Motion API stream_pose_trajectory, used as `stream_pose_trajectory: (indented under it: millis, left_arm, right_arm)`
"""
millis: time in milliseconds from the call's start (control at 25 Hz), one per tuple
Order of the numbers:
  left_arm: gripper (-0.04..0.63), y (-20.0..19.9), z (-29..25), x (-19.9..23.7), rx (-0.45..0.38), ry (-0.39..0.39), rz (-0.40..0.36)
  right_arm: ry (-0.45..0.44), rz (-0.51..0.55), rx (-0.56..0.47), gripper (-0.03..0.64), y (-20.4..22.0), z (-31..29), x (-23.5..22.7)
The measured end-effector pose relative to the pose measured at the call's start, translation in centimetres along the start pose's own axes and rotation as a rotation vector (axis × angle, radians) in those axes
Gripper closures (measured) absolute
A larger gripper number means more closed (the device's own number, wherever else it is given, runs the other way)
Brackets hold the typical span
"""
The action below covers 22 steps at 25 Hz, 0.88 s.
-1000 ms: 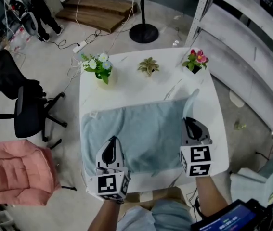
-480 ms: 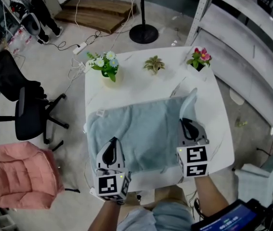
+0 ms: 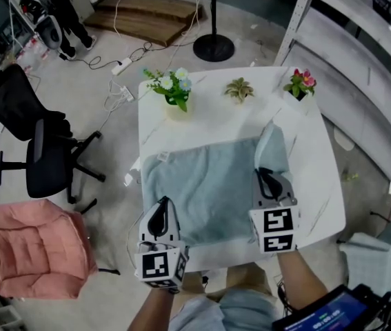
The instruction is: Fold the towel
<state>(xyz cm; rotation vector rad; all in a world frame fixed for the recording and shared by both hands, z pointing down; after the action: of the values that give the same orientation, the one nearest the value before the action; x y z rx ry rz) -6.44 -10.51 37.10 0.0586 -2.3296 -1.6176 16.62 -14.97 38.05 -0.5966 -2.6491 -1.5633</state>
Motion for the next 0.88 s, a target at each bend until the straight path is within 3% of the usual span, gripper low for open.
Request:
stream_pose_trajectory:
  millis: [880]
  left_arm:
    - [0.588, 0.8, 4.6, 9.3, 0.005, -0.034, 0.040]
  right_arm:
    - [-0.122, 0.017, 0.015, 0.581, -3.2, -2.4, 13.8]
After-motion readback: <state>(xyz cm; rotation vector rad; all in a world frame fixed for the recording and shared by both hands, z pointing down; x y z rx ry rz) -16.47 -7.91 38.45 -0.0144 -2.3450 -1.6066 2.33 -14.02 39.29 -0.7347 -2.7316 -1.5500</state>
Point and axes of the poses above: the fingertips, and each gripper's own axes: z backward along the fingers, x to its left, y out of its underside, the point moved 2 cm from there along z, backward along the fingers, and after that the axes turned 6 degrees about z, right-handed, at the moved point
